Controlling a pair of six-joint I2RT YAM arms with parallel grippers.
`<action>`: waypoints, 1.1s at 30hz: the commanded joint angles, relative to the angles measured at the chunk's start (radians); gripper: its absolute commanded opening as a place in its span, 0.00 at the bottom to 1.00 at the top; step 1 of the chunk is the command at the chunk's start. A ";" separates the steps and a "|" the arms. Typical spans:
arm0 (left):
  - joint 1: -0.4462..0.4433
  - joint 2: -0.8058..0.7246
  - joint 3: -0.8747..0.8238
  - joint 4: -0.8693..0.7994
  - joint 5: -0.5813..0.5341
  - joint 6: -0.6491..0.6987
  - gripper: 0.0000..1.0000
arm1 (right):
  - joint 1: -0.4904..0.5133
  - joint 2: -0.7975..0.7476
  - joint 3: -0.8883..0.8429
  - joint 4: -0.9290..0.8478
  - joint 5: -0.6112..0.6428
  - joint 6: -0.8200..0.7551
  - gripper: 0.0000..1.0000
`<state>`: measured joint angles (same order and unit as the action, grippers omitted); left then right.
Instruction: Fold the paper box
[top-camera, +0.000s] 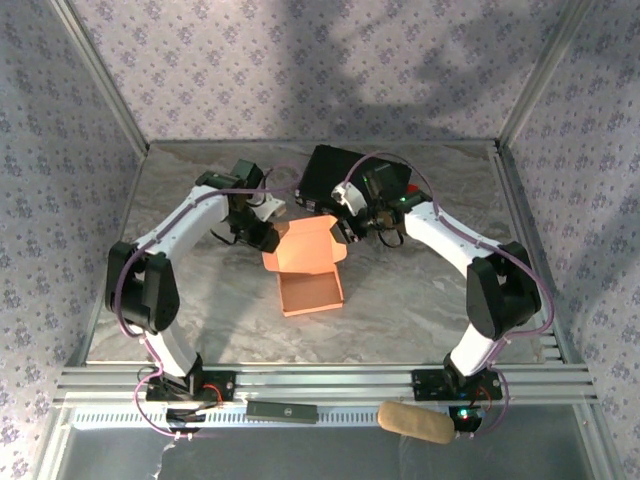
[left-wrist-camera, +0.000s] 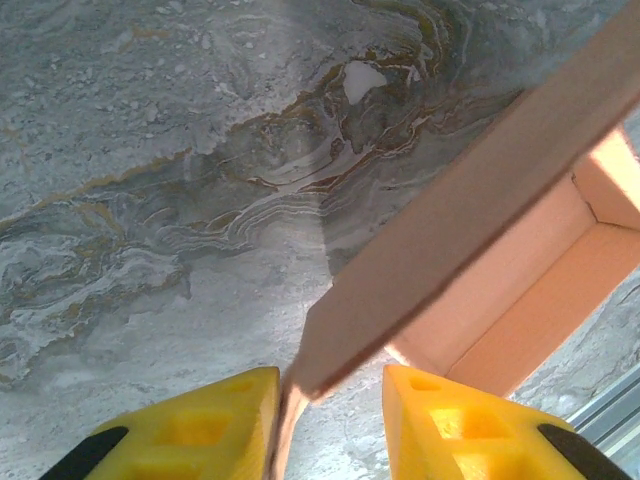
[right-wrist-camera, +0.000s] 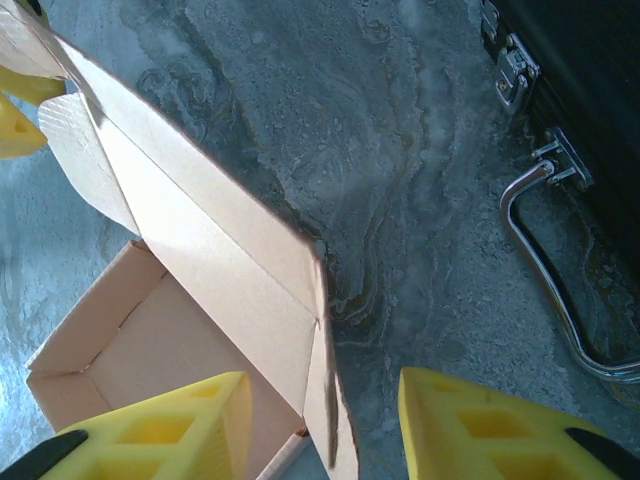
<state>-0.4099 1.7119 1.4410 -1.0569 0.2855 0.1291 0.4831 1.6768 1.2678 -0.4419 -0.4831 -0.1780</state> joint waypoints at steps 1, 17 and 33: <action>-0.013 0.016 0.009 -0.011 -0.016 -0.002 0.31 | 0.008 0.012 0.022 -0.035 0.015 -0.019 0.41; -0.050 0.002 0.004 -0.009 -0.087 -0.020 0.22 | 0.043 0.009 0.019 -0.051 0.093 -0.019 0.31; -0.072 -0.021 0.010 0.018 -0.127 -0.057 0.11 | 0.054 -0.021 0.006 -0.069 0.128 -0.011 0.18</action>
<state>-0.4713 1.7203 1.4406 -1.0420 0.1822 0.0940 0.5266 1.6974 1.2705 -0.4877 -0.3733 -0.1848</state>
